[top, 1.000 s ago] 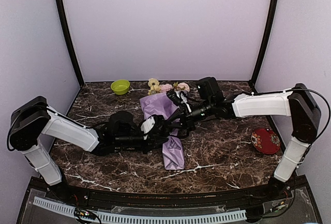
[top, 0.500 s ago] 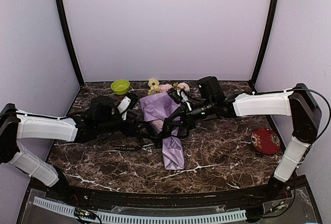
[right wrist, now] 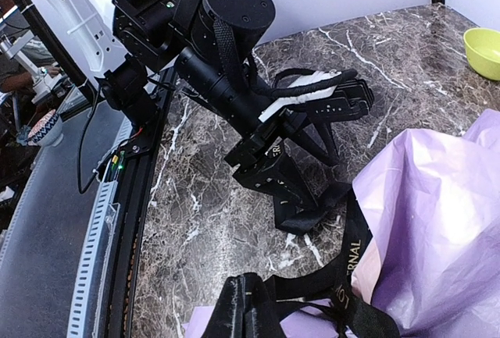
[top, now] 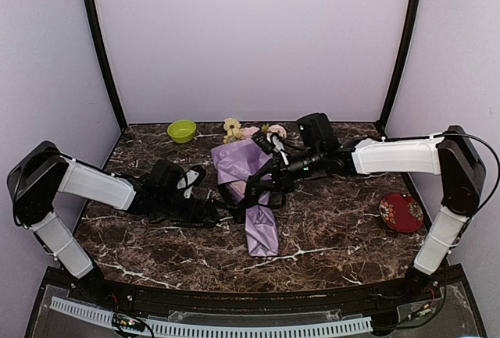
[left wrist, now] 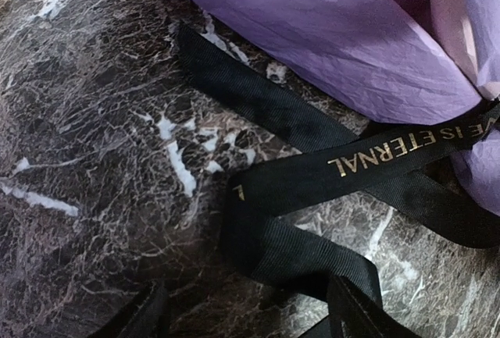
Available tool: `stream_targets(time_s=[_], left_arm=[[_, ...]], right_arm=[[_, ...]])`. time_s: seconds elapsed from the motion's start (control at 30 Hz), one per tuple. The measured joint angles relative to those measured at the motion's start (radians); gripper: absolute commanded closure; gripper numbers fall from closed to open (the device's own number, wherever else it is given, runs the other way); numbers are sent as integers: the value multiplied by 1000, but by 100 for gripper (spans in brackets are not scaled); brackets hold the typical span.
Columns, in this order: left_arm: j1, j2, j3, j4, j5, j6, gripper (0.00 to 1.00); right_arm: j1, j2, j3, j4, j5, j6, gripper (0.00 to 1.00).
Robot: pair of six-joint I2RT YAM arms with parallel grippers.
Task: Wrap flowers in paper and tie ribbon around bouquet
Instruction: Cross the half-tied ribbon over the folded bouquet.
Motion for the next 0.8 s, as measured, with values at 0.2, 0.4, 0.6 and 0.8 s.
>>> stream_targets(time_s=[0.2, 0.4, 0.6, 0.8], left_arm=[[0, 39, 10, 48, 43, 5, 52], [0, 64, 22, 66, 96, 23, 99], [0, 58, 18, 107, 140, 36, 100], [-6, -73, -40, 119, 151, 63, 100]], right_arm=[[0, 0, 1, -14, 3, 0, 100], [0, 8, 9, -27, 5, 0, 100], [0, 19, 18, -31, 15, 0, 100], [-3, 24, 27, -35, 58, 15, 100]])
